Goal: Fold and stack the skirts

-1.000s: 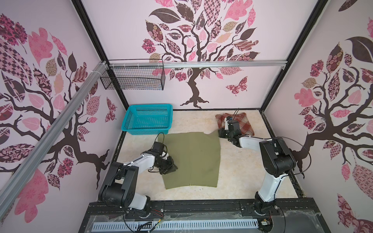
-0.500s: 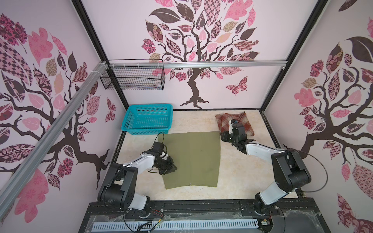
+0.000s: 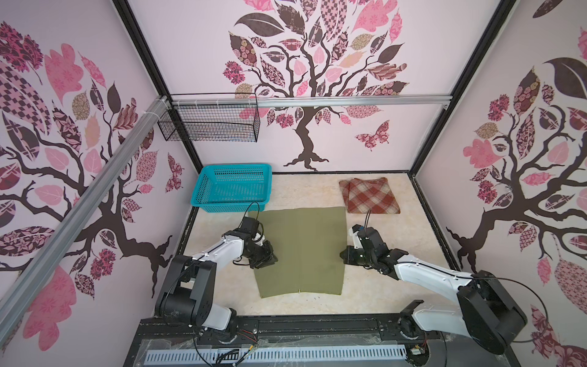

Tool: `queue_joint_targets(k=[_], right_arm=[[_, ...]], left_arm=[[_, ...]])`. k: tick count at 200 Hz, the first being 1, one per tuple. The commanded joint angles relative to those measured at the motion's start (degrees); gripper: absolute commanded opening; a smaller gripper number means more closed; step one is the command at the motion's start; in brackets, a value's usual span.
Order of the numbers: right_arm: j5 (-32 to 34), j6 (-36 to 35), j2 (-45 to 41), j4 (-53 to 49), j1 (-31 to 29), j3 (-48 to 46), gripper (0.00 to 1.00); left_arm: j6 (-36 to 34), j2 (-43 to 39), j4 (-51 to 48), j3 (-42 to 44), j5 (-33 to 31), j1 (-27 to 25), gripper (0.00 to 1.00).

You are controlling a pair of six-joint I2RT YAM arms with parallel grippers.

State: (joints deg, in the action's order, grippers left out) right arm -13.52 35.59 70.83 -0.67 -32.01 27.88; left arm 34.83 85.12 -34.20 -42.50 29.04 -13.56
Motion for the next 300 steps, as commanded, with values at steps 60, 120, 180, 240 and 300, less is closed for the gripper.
queue_joint_targets(k=[60,120,180,240,300], right_arm=[[0.07,1.33,5.02,-1.18,-0.15,-0.87,0.0],[1.9,-1.39,10.31,-3.12,5.44,2.92,0.0],[6.01,-7.0,19.9,-3.13,8.15,12.57,0.0],[12.43,-10.63,28.63,-1.41,9.06,20.14,0.0],[11.47,-10.38,17.61,-5.41,9.09,20.41,0.0]], left_arm=[[-3.65,3.62,-3.24,-0.22,-0.35,-1.8,0.2],[1.31,5.57,0.62,2.22,-0.79,-11.01,0.2],[7.44,7.76,6.31,1.93,-0.1,-19.03,0.2],[8.68,12.63,10.1,-3.69,0.4,-21.58,0.2],[8.83,16.46,11.53,-9.23,1.73,-23.13,0.19]])
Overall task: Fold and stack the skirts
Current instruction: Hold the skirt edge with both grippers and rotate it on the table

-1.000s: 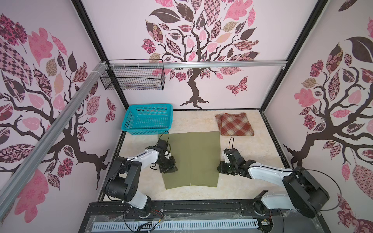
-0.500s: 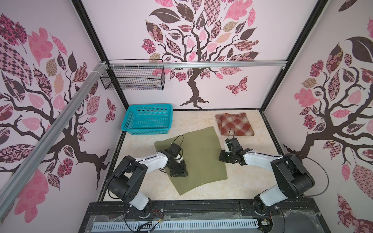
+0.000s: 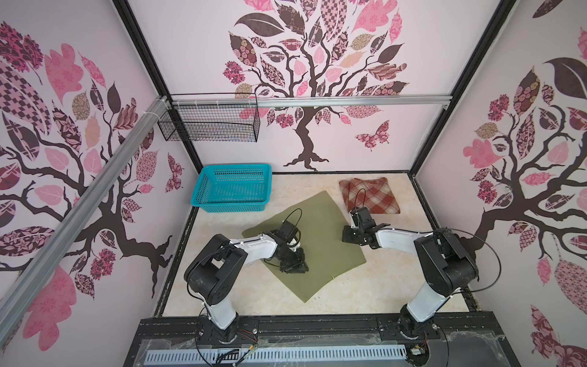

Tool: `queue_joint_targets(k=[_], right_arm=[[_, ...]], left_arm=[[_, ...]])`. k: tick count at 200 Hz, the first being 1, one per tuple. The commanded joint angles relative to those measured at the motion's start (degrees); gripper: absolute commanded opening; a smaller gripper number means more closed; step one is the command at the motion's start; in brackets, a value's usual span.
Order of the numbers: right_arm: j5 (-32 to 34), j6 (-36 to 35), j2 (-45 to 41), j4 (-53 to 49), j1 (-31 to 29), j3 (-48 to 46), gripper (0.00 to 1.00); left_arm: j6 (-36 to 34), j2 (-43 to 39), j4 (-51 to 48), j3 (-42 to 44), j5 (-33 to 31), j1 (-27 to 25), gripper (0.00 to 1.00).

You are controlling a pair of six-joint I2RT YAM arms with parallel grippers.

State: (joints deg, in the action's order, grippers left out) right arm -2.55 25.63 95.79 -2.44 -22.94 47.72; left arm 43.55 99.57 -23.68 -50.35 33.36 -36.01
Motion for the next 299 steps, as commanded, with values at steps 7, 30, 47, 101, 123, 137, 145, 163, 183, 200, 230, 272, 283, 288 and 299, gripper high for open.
queue_joint_targets(k=[7,30,47,101,123,137,145,163,183,200,230,272,283,288,299], right_arm=[[0.1,-0.12,-8.92,-4.75,0.03,-0.3,0.0],[-1.06,0.19,-14.16,-5.05,0.09,-4.88,0.0],[1.34,-0.29,-15.27,-5.46,0.18,-6.94,0.0],[2.8,0.78,-12.56,-3.51,1.47,-9.37,0.0],[2.2,0.74,-9.07,-2.29,2.24,-8.59,0.0],[2.3,0.52,-6.8,-1.32,2.53,-7.77,0.0],[2.21,0.49,-5.43,-0.76,2.8,-7.2,0.0],[1.54,-0.02,-2.07,0.09,3.17,-5.02,0.0],[1.12,-0.98,1.51,0.39,3.16,-2.19,0.0],[0.47,-1.29,3.74,1.62,3.16,-0.63,0.0],[0.91,-1.63,5.52,1.84,3.16,1.7,0.0],[1.8,-2.64,-0.47,0.28,3.16,1.63,0.0],[1.31,-2.71,-3.16,-0.57,3.16,1.66,0.0],[1.07,-2.77,-4.25,-0.85,3.16,1.7,0.0],[0.58,-2.54,-7.08,-1.81,3.08,1.68,0.0]], left_arm=[[0.35,2.38,1.46,-1.51,-2.35,-0.82,0.19],[1.08,3.2,2.71,-1.71,-1.91,-1.07,0.19],[1.53,3.82,3.39,-2.16,-1.42,-1.25,0.19],[2.43,5.04,4.06,-3.9,-1.61,-3.75,0.2],[3.33,5.29,5.02,-3.84,-1.7,-5.02,0.19],[3.77,5.37,5.35,-3.64,-1.81,-5.58,0.2],[4.12,5.44,5.6,-3.64,-1.8,-5.86,0.19],[4.52,5.46,5.89,-3.45,-1.72,-6.25,0.19],[4.7,5.44,5.93,-3.31,-1.72,-6.44,0.19],[4.87,5.48,6.15,-3.27,-1.73,-6.45,0.2],[4.88,6.24,6.42,-4.53,-1.59,-6.57,0.19],[4.59,3.96,6.41,-6.69,-3.22,-6.61,0.19],[4.63,2.56,6.43,-7.43,-3.99,-6.38,0.19],[4.7,1.74,6.41,-7.74,-4.22,-6.23,0.19],[4.79,0.01,6.58,-8.04,-4.37,-5.52,0.19]])
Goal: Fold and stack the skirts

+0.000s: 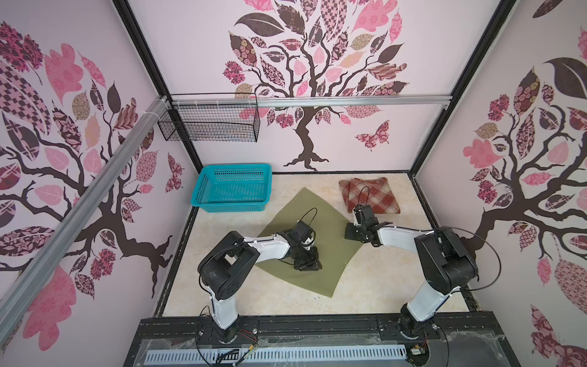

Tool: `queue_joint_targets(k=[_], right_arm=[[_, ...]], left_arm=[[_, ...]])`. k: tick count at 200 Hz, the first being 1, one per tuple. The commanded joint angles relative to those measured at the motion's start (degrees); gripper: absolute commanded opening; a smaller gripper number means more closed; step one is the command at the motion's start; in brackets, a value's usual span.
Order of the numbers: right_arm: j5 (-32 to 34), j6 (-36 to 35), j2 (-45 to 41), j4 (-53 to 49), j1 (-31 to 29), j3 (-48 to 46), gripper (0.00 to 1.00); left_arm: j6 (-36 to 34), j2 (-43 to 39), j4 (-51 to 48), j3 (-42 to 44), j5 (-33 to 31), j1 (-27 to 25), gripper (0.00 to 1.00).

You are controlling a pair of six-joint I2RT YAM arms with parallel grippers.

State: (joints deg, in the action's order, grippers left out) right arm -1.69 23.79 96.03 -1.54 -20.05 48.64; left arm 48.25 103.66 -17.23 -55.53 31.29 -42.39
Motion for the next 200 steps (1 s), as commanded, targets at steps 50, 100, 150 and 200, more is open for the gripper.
queue_joint_targets(k=[50,100,150,200], right_arm=[[-1.54,-0.59,-17.42,-6.81,-0.71,-0.76,0.0],[0.06,-0.42,-25.13,-9.69,-5.16,-5.01,0.02],[-1.74,1.43,-31.28,-12.1,-8.23,-7.36,0.04],[-5.79,1.2,-35.54,-14.33,-9.56,-8.04,0.04]], left_arm=[[-0.24,-14.29,0.81,-0.2,-2.34,9.79,0.18],[-6.47,-20.38,-7.36,-0.6,-3.17,19.15,0.18],[-7.07,-29.3,-11.14,3.8,-5.25,29.54,0.18],[-6.79,-35.94,-14.95,8.55,-5.14,42.56,0.19]])
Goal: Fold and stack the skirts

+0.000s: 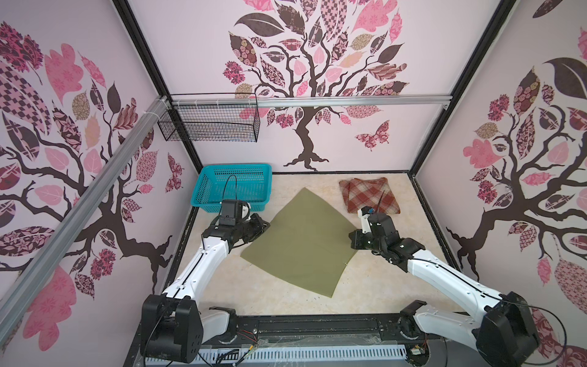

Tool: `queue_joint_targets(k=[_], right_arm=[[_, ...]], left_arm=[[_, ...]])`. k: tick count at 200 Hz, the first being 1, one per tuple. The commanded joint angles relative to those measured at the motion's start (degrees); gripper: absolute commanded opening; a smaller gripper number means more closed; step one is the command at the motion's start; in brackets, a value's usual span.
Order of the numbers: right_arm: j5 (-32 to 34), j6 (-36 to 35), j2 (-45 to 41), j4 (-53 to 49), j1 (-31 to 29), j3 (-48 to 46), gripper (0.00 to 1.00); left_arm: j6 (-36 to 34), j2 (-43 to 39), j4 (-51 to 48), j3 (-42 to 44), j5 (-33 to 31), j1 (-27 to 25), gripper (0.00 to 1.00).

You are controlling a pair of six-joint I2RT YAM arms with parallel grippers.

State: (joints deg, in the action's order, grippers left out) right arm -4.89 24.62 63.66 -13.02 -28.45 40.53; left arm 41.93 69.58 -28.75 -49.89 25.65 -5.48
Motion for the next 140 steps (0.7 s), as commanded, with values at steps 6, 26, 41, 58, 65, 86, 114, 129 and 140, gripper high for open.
queue_joint_targets(k=[6,26,41,58,65,86,114,129,140], right_arm=[[-2.97,0.34,-3.8,-3.19,-1.49,0.12,0.05],[-4.61,0.4,-5.41,-3.63,-2.55,-0.34,0.06],[-5.15,0.34,-5.62,-3.85,-3.74,-0.76,0.06],[-4.25,0.03,-5.39,-3.46,-6.03,-1.57,0.09],[-4.13,0.17,-5.04,-3.06,-6.72,-2.02,0.1],[-5.77,1.7,-4.02,-1.1,-7.4,-3.31,0.12],[-6.56,3.21,-2.85,2.82,-7.82,-4.52,0.12],[-6.71,2.99,-0.85,3.61,-7.86,-3.7,0.12],[-7.18,2.72,1.17,4.13,-7.88,-2.77,0.12]], left_arm=[[-0.11,-2.49,-3.33,3.6,0.99,7.4,0.2],[1.08,-3.82,-3.28,6.23,1.88,11.86,0.24],[2.01,-3.99,-4.01,7.77,1.6,13.23,0.3],[3.09,-3.59,-3.48,10.04,1.48,13.33,0.36],[3.41,-3.15,-3.14,10.89,1.49,13.4,0.36],[4.45,-1.45,-3.17,12.95,1.12,14.79,0.37],[7.83,-3.0,0.27,18.91,4.31,21.23,0.35],[8.43,-4.83,0.73,20.9,3.36,22.82,0.33],[8.43,-5.41,0.39,20.96,2.62,22.88,0.32]])
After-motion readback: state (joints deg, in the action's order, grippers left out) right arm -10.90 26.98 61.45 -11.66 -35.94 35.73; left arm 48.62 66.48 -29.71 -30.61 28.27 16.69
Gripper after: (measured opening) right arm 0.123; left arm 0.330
